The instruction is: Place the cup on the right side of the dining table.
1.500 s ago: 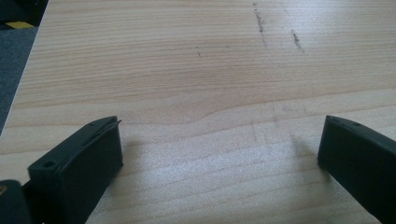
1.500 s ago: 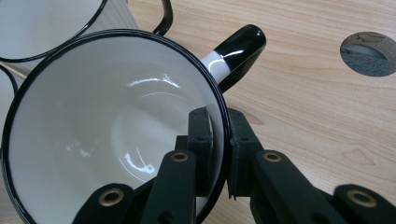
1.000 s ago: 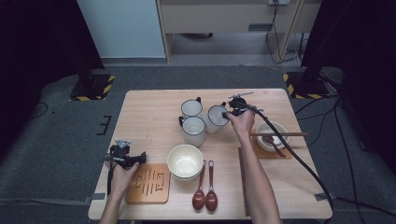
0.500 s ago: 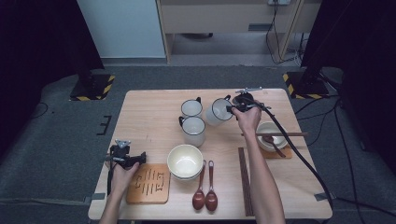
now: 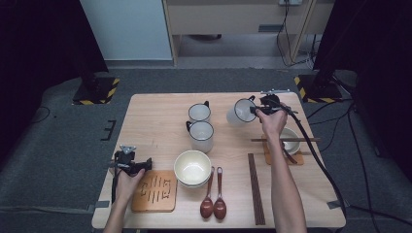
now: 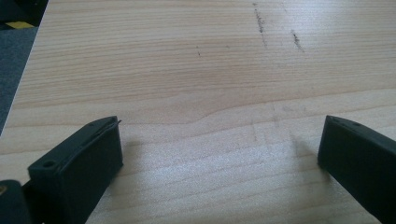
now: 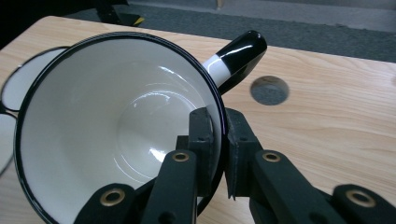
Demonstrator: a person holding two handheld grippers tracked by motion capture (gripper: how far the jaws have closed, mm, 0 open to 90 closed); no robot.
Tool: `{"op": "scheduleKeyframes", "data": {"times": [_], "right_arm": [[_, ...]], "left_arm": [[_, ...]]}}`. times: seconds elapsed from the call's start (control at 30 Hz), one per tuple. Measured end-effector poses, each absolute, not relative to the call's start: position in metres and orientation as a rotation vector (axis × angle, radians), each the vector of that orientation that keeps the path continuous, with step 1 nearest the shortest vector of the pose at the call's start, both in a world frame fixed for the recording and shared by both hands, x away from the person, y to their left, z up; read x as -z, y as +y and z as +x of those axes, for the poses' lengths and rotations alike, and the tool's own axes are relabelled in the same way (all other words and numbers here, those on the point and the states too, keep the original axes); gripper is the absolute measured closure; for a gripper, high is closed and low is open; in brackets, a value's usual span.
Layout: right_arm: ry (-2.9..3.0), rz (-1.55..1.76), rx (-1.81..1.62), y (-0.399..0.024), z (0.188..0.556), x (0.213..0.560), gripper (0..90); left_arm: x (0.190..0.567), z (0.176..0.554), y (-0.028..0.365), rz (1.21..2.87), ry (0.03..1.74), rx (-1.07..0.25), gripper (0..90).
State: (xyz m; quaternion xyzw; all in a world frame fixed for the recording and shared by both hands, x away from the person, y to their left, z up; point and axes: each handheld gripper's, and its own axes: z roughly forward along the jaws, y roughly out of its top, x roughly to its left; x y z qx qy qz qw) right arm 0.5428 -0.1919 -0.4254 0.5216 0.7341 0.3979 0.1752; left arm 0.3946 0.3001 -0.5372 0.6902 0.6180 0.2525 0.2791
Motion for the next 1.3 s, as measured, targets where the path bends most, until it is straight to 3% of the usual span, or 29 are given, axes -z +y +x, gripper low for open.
{"op": "scheduleKeyframes", "data": {"times": [0.2, 0.37, 0.7, 0.87, 1.07, 1.3], "right_arm": [[1.996, 1.503, -1.276, -0.214, 0.538, 0.424, 90.0], [2.067, 1.491, -1.071, -0.214, 0.544, 0.426, 90.0], [2.072, 1.457, -1.128, -0.216, 0.541, 0.447, 90.0], [2.064, 1.420, -1.145, -0.211, 0.538, 0.440, 84.1], [2.106, 1.458, -1.077, -0.207, 0.540, 0.454, 77.9], [2.120, 1.484, -1.050, -0.203, 0.544, 0.463, 79.9]], "left_arm": [[0.537, 0.395, 0.300, 1.849, 1.658, -0.680, 0.0], [0.537, 0.396, 0.301, 1.851, 1.664, -0.679, 0.0], [0.537, 0.396, 0.301, 1.851, 1.664, -0.681, 0.0], [0.537, 0.395, 0.301, 1.853, 1.667, -0.682, 0.0], [0.537, 0.395, 0.301, 1.853, 1.667, -0.682, 0.0], [0.537, 0.395, 0.301, 1.853, 1.667, -0.682, 0.0]]}}
